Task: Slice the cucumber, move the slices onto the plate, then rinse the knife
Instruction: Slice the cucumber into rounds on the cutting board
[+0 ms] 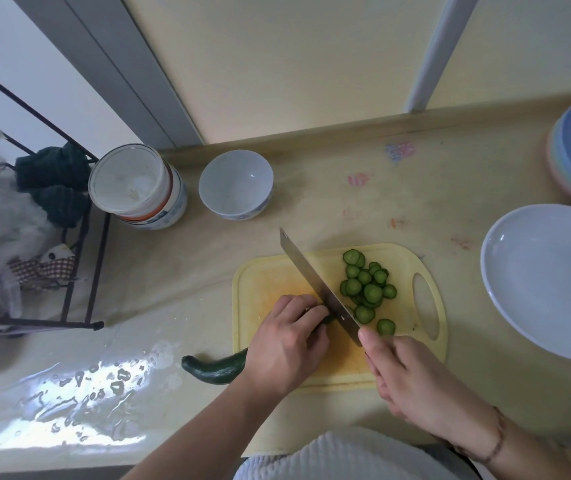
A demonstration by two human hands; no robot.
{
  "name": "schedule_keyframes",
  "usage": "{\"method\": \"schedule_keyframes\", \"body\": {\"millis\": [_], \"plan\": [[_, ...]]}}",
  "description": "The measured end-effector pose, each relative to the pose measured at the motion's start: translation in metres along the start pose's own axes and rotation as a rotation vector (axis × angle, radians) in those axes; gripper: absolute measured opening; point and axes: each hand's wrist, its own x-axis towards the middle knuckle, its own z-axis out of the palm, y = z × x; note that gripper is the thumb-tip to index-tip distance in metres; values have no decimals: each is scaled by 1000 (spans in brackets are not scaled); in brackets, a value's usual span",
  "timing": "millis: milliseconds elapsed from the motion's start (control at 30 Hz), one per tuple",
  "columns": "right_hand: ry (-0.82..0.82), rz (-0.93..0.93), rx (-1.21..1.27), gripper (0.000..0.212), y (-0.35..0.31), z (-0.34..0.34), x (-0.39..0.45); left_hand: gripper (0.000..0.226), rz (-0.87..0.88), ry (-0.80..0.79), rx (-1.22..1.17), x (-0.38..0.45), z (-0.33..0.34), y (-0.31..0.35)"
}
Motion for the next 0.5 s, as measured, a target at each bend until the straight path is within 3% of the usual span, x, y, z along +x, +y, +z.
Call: {"method": "schedule_keyframes", "body": {"millis": [500], "plan": [[47,26,-98,62,-1,14,19,19,11,-2,-15,0,1,-1]]}}
